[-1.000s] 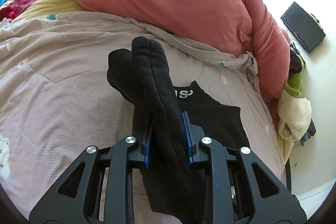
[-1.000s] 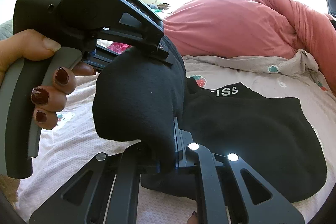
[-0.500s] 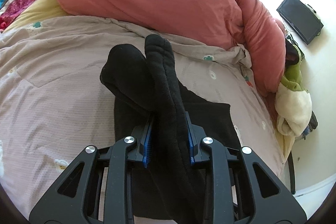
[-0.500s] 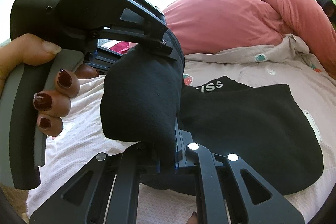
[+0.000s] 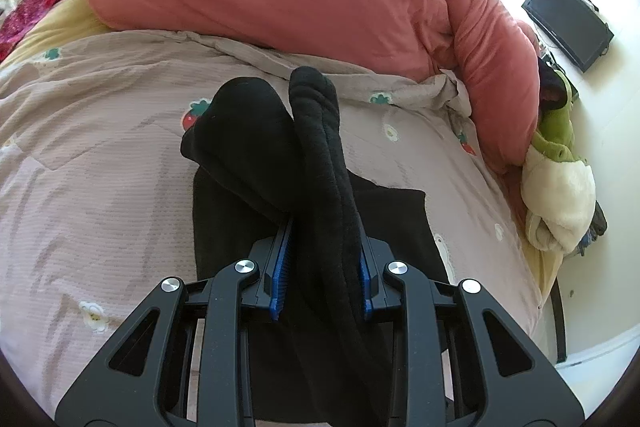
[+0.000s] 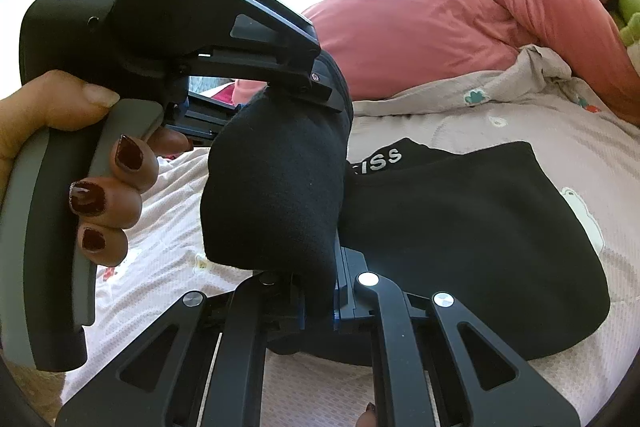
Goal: Fold small clothes
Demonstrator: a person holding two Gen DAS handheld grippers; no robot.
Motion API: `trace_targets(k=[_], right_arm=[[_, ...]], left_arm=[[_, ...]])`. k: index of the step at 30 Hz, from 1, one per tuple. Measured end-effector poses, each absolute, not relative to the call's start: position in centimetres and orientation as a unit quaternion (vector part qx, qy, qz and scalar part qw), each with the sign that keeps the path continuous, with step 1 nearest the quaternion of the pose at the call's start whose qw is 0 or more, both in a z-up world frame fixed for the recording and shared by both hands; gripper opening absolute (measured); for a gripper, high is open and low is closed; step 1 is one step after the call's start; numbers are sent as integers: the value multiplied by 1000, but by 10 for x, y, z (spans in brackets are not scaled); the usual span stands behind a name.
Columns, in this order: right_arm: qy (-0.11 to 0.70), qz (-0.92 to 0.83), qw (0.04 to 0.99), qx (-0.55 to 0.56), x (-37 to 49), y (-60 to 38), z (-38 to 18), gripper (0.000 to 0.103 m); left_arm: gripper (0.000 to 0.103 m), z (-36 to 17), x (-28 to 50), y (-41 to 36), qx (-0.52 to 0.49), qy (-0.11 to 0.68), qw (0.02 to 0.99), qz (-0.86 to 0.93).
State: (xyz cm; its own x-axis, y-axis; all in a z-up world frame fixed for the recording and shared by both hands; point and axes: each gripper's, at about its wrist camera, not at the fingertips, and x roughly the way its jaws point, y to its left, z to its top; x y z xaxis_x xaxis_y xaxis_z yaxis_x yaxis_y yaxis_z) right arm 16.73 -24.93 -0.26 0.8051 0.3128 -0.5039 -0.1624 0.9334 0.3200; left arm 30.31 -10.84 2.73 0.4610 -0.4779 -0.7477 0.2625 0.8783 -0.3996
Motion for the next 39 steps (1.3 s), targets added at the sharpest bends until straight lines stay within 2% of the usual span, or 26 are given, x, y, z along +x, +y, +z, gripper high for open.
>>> trace_targets(k=[24,39], right_arm=[[296,100,927,205,156,-296,-18,7],[322,80,909,253,155,-324,-35,7]], left_arm=[[24,13,302,-165,-99,495,830,-235],[30,-5,307,-202,-101,520,806,-264]])
